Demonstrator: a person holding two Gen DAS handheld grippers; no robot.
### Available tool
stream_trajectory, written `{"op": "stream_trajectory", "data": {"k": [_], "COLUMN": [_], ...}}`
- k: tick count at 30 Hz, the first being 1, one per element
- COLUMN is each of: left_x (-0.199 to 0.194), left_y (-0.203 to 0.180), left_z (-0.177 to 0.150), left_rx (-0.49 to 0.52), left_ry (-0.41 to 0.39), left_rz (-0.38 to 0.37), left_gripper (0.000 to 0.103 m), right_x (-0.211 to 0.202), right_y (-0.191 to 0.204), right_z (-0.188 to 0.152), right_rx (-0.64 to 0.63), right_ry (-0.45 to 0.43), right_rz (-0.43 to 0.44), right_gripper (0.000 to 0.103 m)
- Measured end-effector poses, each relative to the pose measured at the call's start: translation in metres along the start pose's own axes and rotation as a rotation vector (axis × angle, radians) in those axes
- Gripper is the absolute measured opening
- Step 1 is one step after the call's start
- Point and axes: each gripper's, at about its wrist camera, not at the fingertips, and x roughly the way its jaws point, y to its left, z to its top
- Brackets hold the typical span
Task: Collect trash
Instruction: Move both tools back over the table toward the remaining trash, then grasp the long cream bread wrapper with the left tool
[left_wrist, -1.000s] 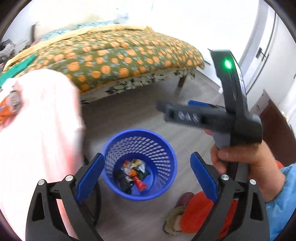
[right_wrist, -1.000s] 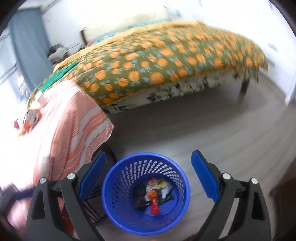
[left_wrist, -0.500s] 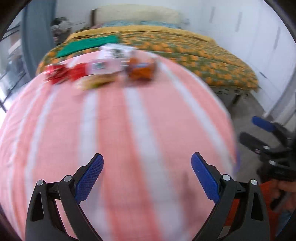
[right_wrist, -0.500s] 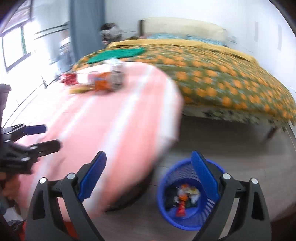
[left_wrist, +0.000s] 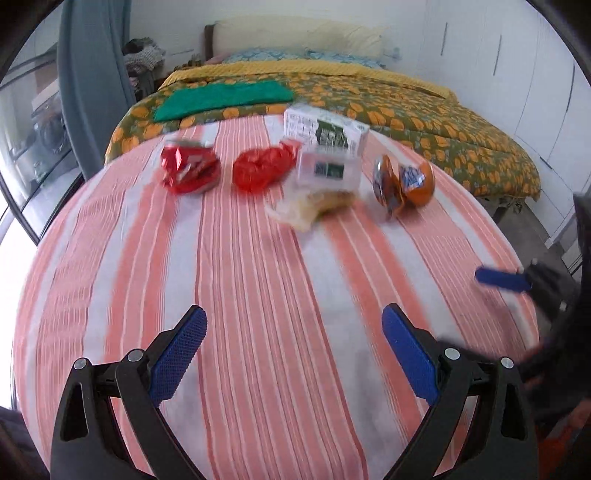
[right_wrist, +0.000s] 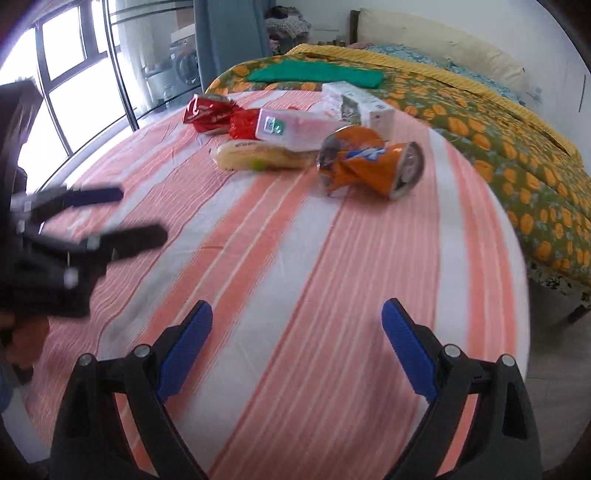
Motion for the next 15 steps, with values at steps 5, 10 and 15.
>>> {"op": "stream_trajectory", "data": {"k": [5,10,15], "left_x": [0.027,0.062,0.081], "left_y": [-0.001,-0.004,-0.007], "left_z": [0.037,0.06,0.068], "left_rx": [0.051,0.094,0.135], "left_ry": [0.001,0.038,0.069], "left_rz": [-0.035,-0.028,-0.03], "left_gripper": [0.095,0.088,0.076], "right_x": [0.008,0.008,0.009], "right_y": [0.009,0.006,0.006], "right_z": [-0.004,-0.005,-0.005], "right_rx": [-0.018,-0.01,-0.009], "right_ry": [0.001,0.003,0.003], "right_rz": [-0.032,-0.023,-0.023], "right_gripper": [0.093,0.094,0.094]}}
